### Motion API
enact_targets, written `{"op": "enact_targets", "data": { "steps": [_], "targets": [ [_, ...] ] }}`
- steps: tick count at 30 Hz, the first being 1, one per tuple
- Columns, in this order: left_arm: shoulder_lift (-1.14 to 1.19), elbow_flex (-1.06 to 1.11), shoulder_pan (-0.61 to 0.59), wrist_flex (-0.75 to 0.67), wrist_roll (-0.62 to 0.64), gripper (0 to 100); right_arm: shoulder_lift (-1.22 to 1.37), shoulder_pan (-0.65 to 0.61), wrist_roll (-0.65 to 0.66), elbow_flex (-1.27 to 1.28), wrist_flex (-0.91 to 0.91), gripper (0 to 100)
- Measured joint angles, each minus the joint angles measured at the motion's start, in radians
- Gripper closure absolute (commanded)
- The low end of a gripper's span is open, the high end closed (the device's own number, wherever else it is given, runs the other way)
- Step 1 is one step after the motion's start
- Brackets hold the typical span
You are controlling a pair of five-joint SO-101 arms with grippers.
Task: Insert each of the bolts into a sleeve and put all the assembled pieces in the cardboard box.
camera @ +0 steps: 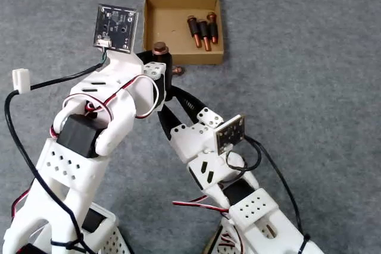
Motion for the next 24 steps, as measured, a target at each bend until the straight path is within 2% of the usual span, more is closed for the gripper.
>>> {"op": "enact_targets", "data": {
  "steps": [11,24],
  "targets": [
    [0.000,0.000,0.000,0.060,0.046,78,0.000,0.000,0.000,0.000,0.000,99.6],
    [0.002,-0.060,-0.002,0.221,0.051,77,0.000,0.000,0.000,0.000,-0.005,99.6]
  ]
}}
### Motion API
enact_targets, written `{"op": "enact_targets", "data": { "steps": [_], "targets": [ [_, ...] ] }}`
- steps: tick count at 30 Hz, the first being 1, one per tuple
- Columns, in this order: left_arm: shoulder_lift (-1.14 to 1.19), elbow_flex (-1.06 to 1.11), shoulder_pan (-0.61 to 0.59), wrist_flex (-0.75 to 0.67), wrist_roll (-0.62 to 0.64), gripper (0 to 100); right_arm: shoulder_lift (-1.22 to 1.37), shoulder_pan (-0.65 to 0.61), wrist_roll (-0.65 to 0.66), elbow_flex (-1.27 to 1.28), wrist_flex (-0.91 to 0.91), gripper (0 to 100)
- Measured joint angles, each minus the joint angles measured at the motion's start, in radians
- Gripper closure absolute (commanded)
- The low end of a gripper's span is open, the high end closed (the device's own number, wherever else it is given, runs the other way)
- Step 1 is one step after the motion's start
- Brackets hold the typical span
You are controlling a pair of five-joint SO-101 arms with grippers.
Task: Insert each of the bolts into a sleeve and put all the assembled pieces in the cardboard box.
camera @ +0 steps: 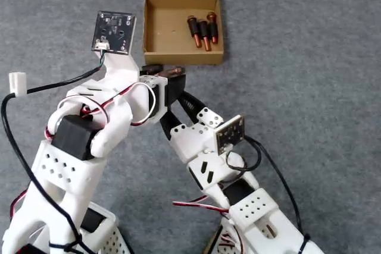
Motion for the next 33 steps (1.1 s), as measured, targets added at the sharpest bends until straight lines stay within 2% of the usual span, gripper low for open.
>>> {"op": "enact_targets", "data": {
  "steps": [4,9,11,16,19,24,33],
  "targets": [
    [0.000,-0.003,0.000,0.003,-0.005,79,0.000,0.000,0.000,0.000,0.000,99.6],
    [0.000,-0.038,-0.043,0.003,-0.005,93,0.000,0.014,0.000,0.000,0.000,99.6],
    [-0.002,-0.077,-0.100,0.003,-0.003,98,0.000,0.064,-0.002,0.000,0.008,99.6],
    [-0.002,-0.115,-0.252,0.003,-0.009,98,0.002,0.255,-0.003,-0.112,0.166,99.6],
    [-0.002,-0.091,-0.313,0.003,-0.009,98,0.025,0.321,-0.003,-0.222,0.249,99.6],
    [-0.002,0.040,-0.351,0.003,-0.009,98,0.207,0.345,0.031,-0.370,0.259,99.6],
    [-0.002,0.150,-0.358,0.003,-0.011,98,0.678,0.348,0.098,-0.615,0.126,99.3]
  ]
}}
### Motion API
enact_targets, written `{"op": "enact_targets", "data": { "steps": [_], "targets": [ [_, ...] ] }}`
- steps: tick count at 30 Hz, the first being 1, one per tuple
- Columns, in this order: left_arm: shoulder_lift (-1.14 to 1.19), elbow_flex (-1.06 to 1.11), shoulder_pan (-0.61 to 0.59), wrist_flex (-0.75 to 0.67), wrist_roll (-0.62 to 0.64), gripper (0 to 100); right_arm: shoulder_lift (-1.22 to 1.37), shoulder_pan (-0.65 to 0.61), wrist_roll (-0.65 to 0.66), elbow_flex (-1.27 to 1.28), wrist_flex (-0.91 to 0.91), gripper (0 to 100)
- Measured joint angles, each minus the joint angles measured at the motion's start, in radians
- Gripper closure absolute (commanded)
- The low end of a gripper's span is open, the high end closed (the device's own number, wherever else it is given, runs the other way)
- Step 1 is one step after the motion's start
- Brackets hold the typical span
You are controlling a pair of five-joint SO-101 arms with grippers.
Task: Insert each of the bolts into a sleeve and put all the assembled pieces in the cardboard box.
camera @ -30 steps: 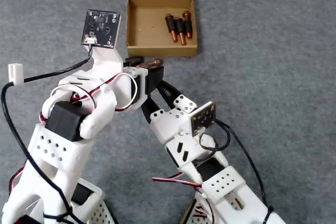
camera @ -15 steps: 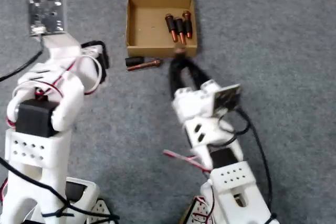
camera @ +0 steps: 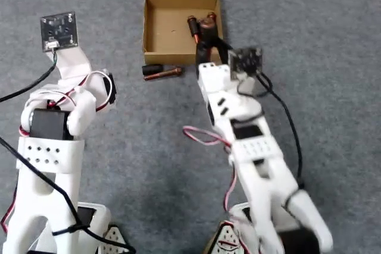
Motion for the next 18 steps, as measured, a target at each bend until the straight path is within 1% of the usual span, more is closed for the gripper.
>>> {"op": "enact_targets", "data": {
  "steps": [3,6,11,18],
  "targets": [
    [0.000,0.026,-0.002,0.000,-0.006,98,0.155,0.000,0.002,-0.092,-0.068,99.3],
    [0.000,0.048,-0.002,0.000,-0.040,98,0.313,0.000,0.002,-0.201,-0.124,99.3],
    [0.000,0.068,-0.002,0.000,-0.049,98,0.563,0.000,0.002,-0.404,-0.140,99.5],
    [0.000,0.068,-0.002,0.000,-0.051,98,0.848,0.021,0.002,-0.667,-0.140,99.5]
  ]
}}
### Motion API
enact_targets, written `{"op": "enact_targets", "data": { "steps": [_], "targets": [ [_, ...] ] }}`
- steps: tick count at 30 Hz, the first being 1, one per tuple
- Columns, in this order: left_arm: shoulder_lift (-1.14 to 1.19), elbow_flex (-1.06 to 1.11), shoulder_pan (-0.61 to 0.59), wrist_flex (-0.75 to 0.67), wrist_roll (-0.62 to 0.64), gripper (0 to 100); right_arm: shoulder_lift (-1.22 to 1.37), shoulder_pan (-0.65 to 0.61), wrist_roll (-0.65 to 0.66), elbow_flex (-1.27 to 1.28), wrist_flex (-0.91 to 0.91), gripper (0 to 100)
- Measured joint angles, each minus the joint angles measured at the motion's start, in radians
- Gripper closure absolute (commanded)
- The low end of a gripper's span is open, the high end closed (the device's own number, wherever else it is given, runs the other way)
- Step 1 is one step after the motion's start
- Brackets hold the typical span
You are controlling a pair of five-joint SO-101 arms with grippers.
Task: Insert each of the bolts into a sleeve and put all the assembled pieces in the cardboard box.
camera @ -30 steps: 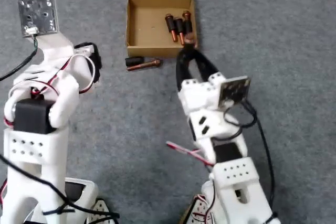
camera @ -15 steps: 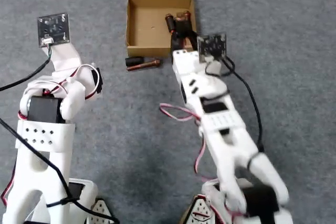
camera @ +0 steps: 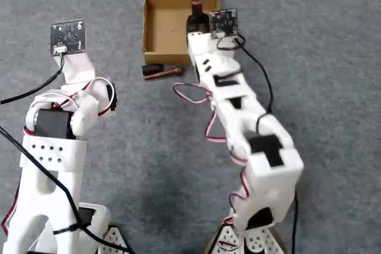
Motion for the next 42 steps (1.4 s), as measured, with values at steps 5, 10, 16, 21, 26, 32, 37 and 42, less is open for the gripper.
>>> {"op": "enact_targets", "data": {
  "steps": [5,10,16,21,26,32,37,42],
  "targets": [
    [0.000,0.000,0.000,0.000,0.000,98,0.172,0.017,0.000,-0.157,0.000,99.5],
    [0.000,0.000,0.000,0.000,0.000,98,0.293,0.021,0.000,-0.278,0.000,99.3],
    [0.000,0.000,0.000,0.000,0.000,98,0.404,0.021,0.000,-0.443,0.055,99.2],
    [0.000,0.000,0.000,0.000,0.000,98,0.526,0.021,0.000,-0.629,0.233,99.2],
    [0.000,0.000,0.000,0.000,0.000,98,0.647,0.021,0.000,-0.832,0.318,99.2],
    [0.000,0.000,0.000,0.000,0.000,98,0.786,0.021,0.000,-1.083,0.453,95.6],
    [0.000,0.000,0.000,-0.002,0.000,98,0.919,0.020,0.000,-1.323,0.585,82.2],
    [0.000,0.040,0.000,-0.054,0.000,98,1.046,0.020,-0.002,-1.579,0.689,82.9]
  ]
}}
